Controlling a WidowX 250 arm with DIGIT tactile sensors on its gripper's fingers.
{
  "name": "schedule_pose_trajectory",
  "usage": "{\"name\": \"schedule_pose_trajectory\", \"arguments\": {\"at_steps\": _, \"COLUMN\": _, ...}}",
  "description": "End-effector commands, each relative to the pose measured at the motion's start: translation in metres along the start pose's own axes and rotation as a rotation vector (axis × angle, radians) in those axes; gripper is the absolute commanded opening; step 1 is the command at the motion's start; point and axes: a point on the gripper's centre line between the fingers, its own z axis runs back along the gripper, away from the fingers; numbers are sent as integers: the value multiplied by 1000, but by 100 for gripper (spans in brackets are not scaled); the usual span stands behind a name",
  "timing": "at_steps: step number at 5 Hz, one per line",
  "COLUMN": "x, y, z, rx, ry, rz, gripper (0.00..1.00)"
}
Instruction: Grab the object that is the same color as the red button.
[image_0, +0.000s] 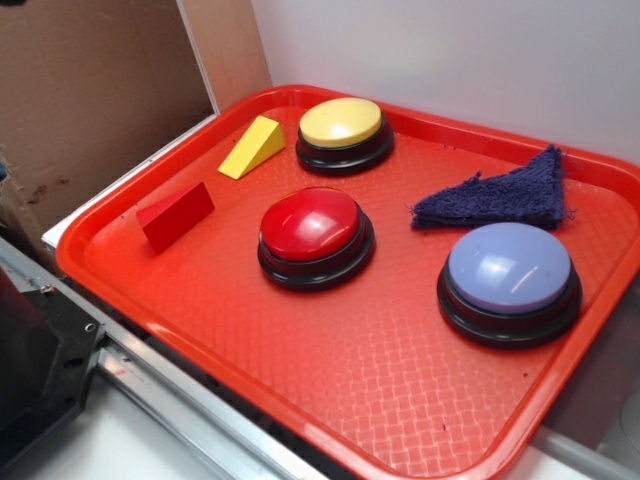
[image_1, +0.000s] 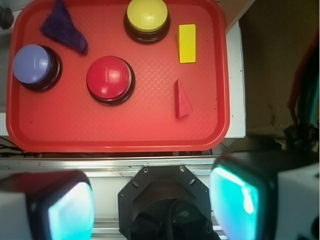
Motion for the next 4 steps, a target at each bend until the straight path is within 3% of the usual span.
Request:
{"name": "schedule_pose_trajectory", "arguments": {"at_steps": 1, "x": 0, "y": 0, "z": 0, "rx": 0, "ry": 0, "rz": 0, "gripper": 100}}
{"name": "schedule_pose_trajectory", "arguments": {"at_steps": 2, "x": 15, "y": 17, "z": -15, "rx": 9, "ry": 28, "rz": 20, "gripper": 100}}
{"name": "schedule_pose_trajectory", "arguments": {"at_steps": 4, "x": 51, "y": 56, "z": -29, "rx": 31, "ry": 29, "rz": 97, "gripper": 100}}
